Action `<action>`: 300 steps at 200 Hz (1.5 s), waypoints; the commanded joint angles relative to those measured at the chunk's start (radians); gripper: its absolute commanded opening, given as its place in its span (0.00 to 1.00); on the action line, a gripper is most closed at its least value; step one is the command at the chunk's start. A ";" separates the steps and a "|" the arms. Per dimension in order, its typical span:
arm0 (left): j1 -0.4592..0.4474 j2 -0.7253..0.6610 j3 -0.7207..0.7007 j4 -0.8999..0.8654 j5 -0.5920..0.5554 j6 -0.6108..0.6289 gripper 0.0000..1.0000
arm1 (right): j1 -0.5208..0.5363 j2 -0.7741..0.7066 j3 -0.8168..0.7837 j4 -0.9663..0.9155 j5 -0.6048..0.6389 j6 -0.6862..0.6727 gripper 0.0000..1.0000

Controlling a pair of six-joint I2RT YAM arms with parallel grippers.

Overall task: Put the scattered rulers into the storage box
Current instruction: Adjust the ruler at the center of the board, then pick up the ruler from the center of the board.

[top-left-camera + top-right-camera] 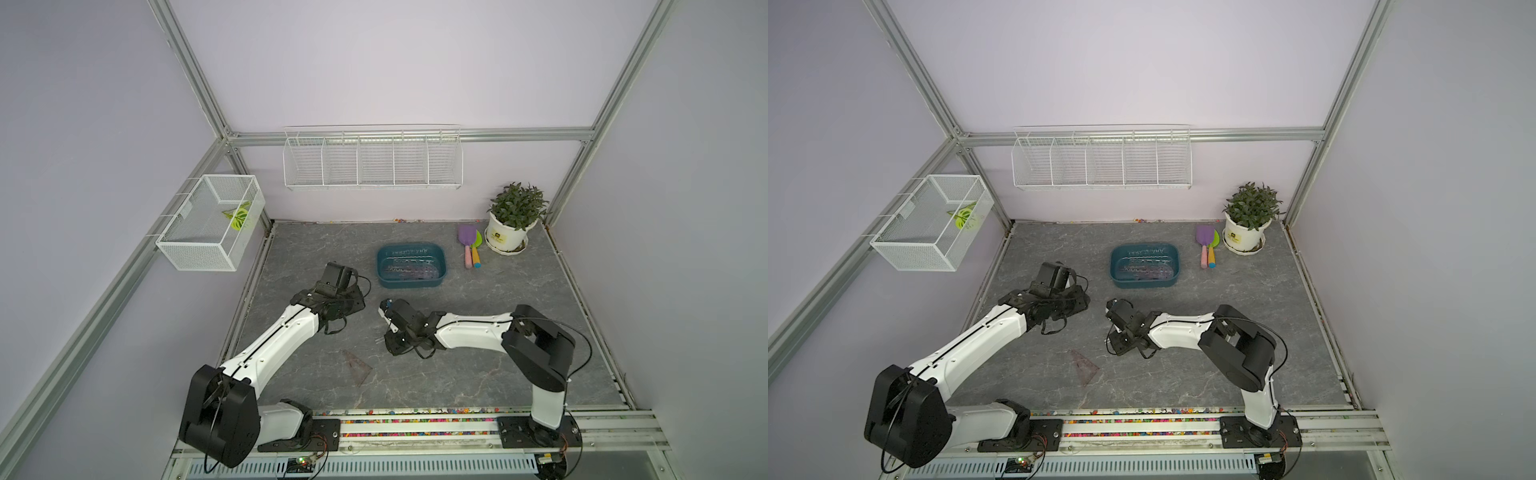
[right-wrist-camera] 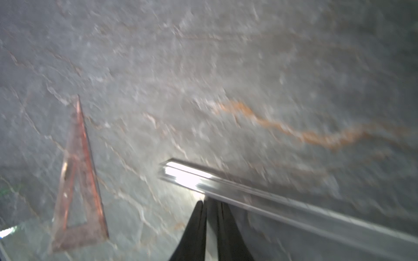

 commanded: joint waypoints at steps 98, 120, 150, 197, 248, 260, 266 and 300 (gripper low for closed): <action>0.089 -0.112 0.030 -0.097 0.045 0.079 0.36 | -0.140 -0.068 0.251 -0.576 -0.228 -0.951 0.41; 0.099 -0.125 0.032 -0.110 0.036 0.096 0.36 | -0.149 -0.061 0.269 -0.597 -0.198 -1.071 0.42; 0.118 -0.140 0.033 -0.115 0.036 0.118 0.37 | -0.163 -0.005 0.343 -0.657 -0.151 -1.170 0.41; 0.151 -0.137 0.030 -0.108 0.070 0.136 0.37 | -0.169 0.109 0.439 -0.714 -0.123 -1.246 0.39; 0.189 -0.138 0.030 -0.099 0.117 0.145 0.36 | -0.171 0.149 0.465 -0.689 -0.118 -1.289 0.39; 0.206 -0.138 0.030 -0.099 0.129 0.149 0.36 | -0.168 0.161 0.466 -0.688 -0.116 -1.291 0.39; 0.212 -0.138 0.031 -0.097 0.135 0.149 0.36 | -0.167 0.164 0.466 -0.686 -0.114 -1.292 0.38; 0.228 -0.132 0.022 -0.079 0.179 0.150 0.36 | -0.165 0.184 0.473 -0.659 -0.080 -1.285 0.37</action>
